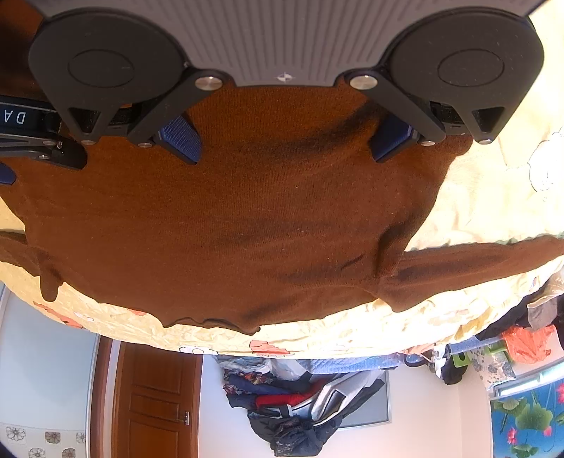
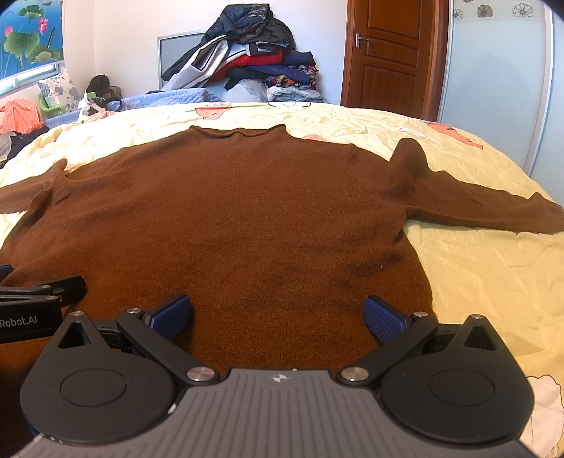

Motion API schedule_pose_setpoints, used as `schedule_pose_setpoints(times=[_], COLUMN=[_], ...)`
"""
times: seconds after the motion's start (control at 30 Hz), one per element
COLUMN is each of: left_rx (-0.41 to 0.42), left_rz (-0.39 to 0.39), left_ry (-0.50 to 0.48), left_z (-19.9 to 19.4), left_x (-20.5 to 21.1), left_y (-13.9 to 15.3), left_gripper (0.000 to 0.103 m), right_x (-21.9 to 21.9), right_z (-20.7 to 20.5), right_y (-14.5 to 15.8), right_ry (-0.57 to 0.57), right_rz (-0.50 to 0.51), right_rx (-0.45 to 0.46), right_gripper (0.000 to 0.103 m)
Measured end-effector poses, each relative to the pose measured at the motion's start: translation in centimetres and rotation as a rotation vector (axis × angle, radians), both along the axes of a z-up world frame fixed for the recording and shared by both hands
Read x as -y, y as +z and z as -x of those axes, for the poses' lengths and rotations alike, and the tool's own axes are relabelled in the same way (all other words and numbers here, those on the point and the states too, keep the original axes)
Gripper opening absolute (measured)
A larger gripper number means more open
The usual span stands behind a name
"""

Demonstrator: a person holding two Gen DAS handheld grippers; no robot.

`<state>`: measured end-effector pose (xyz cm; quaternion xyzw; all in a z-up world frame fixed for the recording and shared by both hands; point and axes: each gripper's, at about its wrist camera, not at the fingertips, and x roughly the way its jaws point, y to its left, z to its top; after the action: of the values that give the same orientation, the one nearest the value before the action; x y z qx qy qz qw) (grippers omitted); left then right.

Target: Fold small clothes

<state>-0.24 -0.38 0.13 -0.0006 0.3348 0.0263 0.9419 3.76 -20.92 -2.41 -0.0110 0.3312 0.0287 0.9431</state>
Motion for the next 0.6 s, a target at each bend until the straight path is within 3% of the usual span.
schedule_pose_setpoints(times=[0.6], left_rx=[0.000], left_rz=[0.000], left_ry=[0.000], left_z=[0.02], left_x=[0.03], left_y=[0.08], left_gripper=[0.103], right_x=[0.04], right_z=[-0.02], right_y=[0.01], right_ry=[0.000], right_rz=[-0.001], right_rx=[0.000], right_gripper=[0.103])
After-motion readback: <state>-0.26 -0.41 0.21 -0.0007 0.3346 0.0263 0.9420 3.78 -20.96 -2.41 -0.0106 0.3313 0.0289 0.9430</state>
